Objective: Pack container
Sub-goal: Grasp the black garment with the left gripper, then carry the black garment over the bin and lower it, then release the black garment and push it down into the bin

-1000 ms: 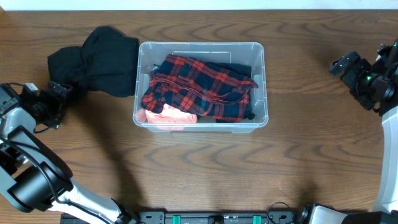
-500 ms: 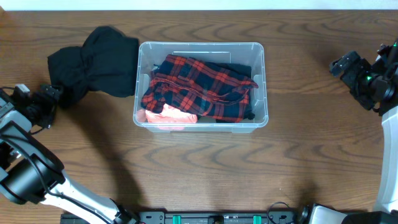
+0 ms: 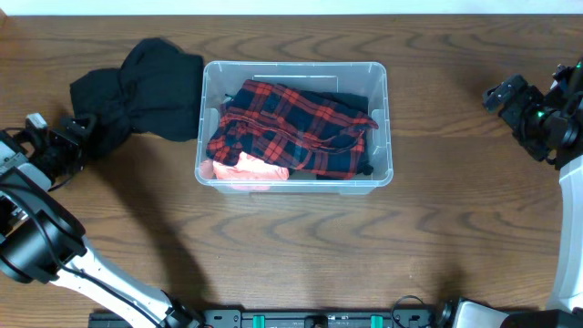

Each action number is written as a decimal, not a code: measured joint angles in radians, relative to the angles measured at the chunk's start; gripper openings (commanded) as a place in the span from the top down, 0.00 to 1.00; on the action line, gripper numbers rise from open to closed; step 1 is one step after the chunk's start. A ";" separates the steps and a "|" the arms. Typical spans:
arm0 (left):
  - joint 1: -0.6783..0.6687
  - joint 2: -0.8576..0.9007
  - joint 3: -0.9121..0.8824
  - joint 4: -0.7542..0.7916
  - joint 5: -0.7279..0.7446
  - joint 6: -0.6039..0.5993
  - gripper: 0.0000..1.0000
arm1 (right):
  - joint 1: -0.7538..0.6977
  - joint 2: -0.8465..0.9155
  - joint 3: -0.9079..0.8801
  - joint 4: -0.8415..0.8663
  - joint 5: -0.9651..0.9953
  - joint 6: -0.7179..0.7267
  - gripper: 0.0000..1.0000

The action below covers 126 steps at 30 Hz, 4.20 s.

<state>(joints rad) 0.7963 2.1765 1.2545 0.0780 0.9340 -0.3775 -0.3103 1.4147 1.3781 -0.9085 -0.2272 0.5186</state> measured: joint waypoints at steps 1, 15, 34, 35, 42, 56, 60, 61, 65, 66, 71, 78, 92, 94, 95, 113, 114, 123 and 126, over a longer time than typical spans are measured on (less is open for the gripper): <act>0.001 0.003 0.000 -0.001 0.010 -0.002 0.26 | 0.000 0.000 0.000 0.000 0.000 0.000 0.01; 0.000 0.032 -0.022 -0.061 0.095 0.003 0.80 | 0.000 0.000 0.000 0.000 0.000 0.000 0.01; -0.030 -0.481 -0.056 -0.072 0.458 -0.196 0.94 | 0.000 0.000 0.000 0.000 0.000 0.000 0.01; -0.036 -0.549 -0.056 -0.060 0.473 -0.220 0.95 | 0.000 0.000 0.000 0.000 0.000 0.000 0.01; -0.112 -0.879 -0.057 0.425 0.564 -0.575 0.94 | 0.000 0.000 -0.001 0.000 0.000 0.000 0.01; -0.638 -0.898 0.027 0.912 0.653 -1.121 0.94 | 0.000 0.000 -0.001 0.000 0.000 0.000 0.01; -0.766 -0.820 0.027 0.912 0.649 -1.047 0.94 | 0.000 0.000 -0.001 0.000 0.000 0.000 0.01; -0.791 -0.798 0.027 0.911 0.645 -1.025 0.94 | 0.000 0.000 -0.001 0.000 0.000 0.000 0.01; -0.866 -0.697 0.027 0.910 0.599 -0.944 0.94 | 0.000 0.000 -0.001 0.000 0.000 0.000 0.01; -0.881 -0.671 0.027 0.909 0.581 -0.925 0.94 | 0.000 0.000 -0.001 0.000 0.000 0.000 0.01; -0.940 -0.572 0.039 0.899 0.492 -0.857 0.94 | 0.000 0.000 -0.001 0.000 0.000 0.000 0.01; -1.024 -0.524 0.159 0.840 0.381 -0.765 0.94 | 0.000 0.000 -0.001 0.000 0.000 0.000 0.01; -1.085 -0.455 0.186 0.314 0.292 -0.262 0.94 | 0.000 0.001 -0.001 0.000 0.000 0.000 0.01; -1.091 -0.430 0.186 0.315 0.286 -0.232 0.94 | 0.000 0.001 -0.001 0.000 0.000 0.000 0.01; -1.093 -0.423 0.187 0.315 0.280 -0.222 0.94 | 0.000 0.001 -0.001 0.000 0.000 0.000 0.01; -1.099 -0.413 0.280 0.169 0.183 -0.113 0.94 | 0.000 0.001 -0.001 0.000 0.000 0.000 0.01; -1.099 -0.413 0.282 0.086 0.179 -0.072 0.94 | 0.000 0.001 -0.001 0.000 0.000 0.000 0.01; -1.099 -0.417 0.286 -0.278 0.159 0.137 0.93 | 0.000 0.001 -0.001 0.000 0.000 0.000 0.01; -1.098 -0.434 0.289 -0.396 0.148 0.157 0.92 | 0.000 0.002 -0.001 0.000 0.000 0.000 0.01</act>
<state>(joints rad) -0.3012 1.7428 1.5433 -0.3176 1.0821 -0.2207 -0.3103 1.4162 1.3773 -0.9085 -0.2272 0.5186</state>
